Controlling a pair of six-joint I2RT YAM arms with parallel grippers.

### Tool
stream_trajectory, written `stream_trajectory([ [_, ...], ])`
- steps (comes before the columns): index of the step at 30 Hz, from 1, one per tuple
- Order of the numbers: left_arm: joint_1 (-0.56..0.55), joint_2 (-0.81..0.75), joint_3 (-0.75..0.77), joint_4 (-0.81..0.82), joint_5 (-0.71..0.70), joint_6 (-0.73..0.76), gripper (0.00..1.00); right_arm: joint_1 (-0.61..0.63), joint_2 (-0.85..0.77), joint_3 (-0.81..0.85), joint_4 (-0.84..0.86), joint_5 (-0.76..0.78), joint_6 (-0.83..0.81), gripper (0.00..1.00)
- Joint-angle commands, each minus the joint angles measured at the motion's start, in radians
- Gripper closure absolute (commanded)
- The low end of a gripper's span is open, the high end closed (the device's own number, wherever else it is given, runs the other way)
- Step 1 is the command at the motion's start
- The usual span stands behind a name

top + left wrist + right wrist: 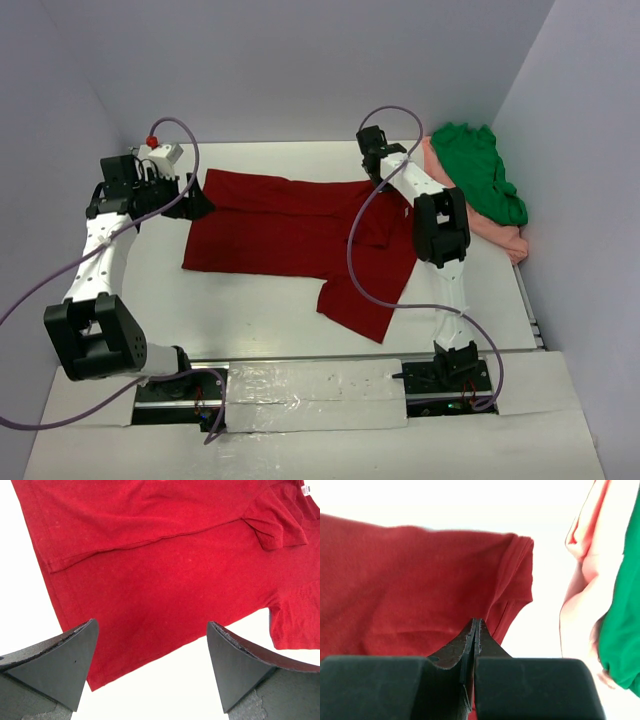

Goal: Fold and stack the t-shirts
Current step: Fold the flattened tshirt in 1/3 of the way

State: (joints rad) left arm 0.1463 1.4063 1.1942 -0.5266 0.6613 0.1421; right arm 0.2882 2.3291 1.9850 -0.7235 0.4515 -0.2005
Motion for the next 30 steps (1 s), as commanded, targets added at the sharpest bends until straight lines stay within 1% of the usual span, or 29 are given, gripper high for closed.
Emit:
stream_trajectory([
  [1,0.013,-0.075,-0.022,0.043,0.021,0.001,0.01,0.003,-0.003,0.003,0.071,0.009,-0.007,1.00],
  [3,0.013,-0.095,-0.050,0.062,0.011,-0.004,0.01,-0.001,-0.028,-0.018,0.096,-0.023,0.007,1.00],
  [4,0.016,-0.098,-0.057,0.065,0.005,-0.006,0.01,-0.004,-0.031,-0.020,0.088,-0.075,0.016,1.00],
  [6,0.016,-0.098,-0.070,0.065,-0.005,-0.003,0.01,-0.012,-0.030,-0.009,0.033,-0.146,0.052,1.00],
  [7,0.018,-0.098,-0.074,0.065,0.004,0.002,0.01,-0.014,-0.028,0.007,0.009,-0.222,0.065,1.00],
  [8,0.016,-0.101,-0.082,0.076,-0.006,-0.001,0.01,-0.017,-0.028,0.012,-0.035,-0.252,0.085,1.00],
  [10,0.018,-0.109,-0.088,0.083,-0.008,-0.001,0.01,-0.020,-0.033,0.002,-0.071,-0.284,0.102,1.00],
  [15,0.018,-0.110,-0.093,0.082,0.003,0.005,0.01,-0.026,-0.037,-0.052,-0.108,-0.240,0.098,1.00],
  [19,0.018,-0.101,-0.094,0.082,-0.005,0.011,0.01,-0.055,0.007,-0.015,-0.188,-0.258,0.098,1.00],
  [21,0.019,-0.090,-0.085,0.077,0.000,0.016,0.01,-0.060,0.024,0.012,-0.217,-0.217,0.090,1.00],
  [23,0.018,-0.072,-0.071,0.074,0.001,0.016,0.01,-0.067,0.056,0.064,-0.231,-0.191,0.067,1.00],
  [24,0.018,-0.066,-0.068,0.074,0.003,0.016,0.01,-0.069,0.071,0.124,-0.235,-0.168,0.064,1.00],
  [30,0.021,-0.030,-0.061,0.089,-0.006,0.022,0.01,-0.070,0.176,0.312,-0.156,-0.045,0.016,1.00],
])
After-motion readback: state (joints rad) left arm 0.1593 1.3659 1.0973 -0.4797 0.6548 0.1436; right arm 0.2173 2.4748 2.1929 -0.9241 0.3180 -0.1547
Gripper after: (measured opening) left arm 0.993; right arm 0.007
